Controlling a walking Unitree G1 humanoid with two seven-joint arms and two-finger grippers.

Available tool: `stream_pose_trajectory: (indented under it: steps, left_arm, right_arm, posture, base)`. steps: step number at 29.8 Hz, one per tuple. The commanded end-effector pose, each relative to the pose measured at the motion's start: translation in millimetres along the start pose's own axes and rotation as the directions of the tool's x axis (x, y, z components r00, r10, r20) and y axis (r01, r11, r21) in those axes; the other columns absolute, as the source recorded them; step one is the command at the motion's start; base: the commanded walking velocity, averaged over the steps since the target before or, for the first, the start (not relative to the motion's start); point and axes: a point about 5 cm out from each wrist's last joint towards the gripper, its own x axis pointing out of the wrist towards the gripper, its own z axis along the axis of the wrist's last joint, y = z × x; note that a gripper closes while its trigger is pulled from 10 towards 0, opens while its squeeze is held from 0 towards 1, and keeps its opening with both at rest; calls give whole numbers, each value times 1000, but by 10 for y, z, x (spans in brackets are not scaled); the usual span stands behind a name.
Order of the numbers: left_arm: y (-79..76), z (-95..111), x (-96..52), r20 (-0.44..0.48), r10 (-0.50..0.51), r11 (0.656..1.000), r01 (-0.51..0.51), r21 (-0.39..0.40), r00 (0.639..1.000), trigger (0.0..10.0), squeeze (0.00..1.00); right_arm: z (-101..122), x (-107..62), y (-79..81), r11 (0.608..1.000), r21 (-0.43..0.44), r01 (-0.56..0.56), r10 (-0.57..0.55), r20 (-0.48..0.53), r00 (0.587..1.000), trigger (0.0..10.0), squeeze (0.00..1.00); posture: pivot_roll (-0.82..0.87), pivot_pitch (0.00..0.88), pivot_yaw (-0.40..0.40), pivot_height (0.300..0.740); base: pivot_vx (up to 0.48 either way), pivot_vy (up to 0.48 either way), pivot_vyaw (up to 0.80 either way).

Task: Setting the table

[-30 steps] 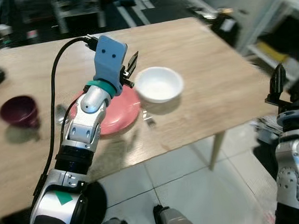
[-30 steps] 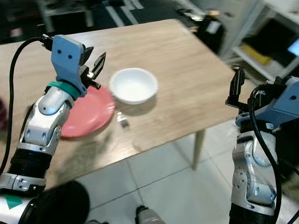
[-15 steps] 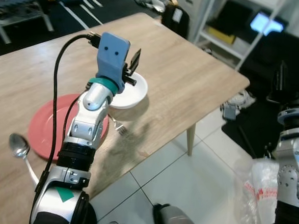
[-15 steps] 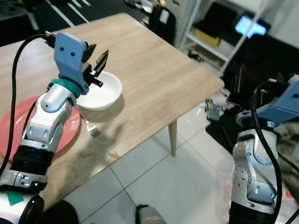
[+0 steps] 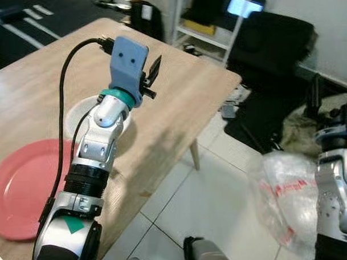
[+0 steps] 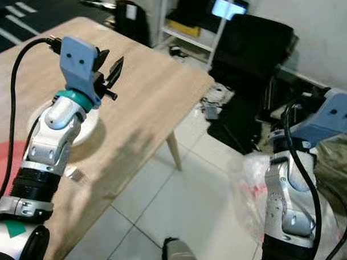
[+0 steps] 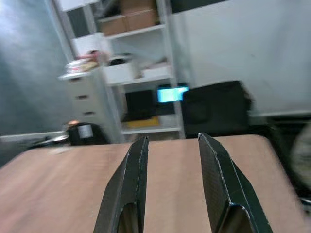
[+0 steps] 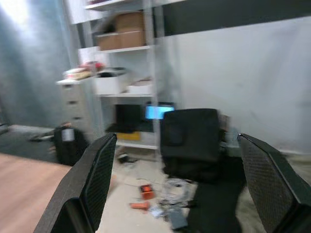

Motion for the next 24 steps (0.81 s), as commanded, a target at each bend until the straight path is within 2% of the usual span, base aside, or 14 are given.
stream_pose_trajectory:
  steps: [1,24]
  left_arm:
    - [-36,-30,-8,-10,-18,1000,19,11,1000,10000,0]
    - [-55,-36,7,-7,-24,1000,24,4,1000,10000,0]
  right_arm:
    - [-2,-9,-34,1000,-7,12,-12,-1,1000,10000,0]
    - [-22,-12,-20,1000,-10,5,-5,-10,1000,10000,0]
  posture:
    - [-3,0,45,740]
    - [-10,0,44,740]
  base:
    - [0,0,-800]
    - [0,0,-800]
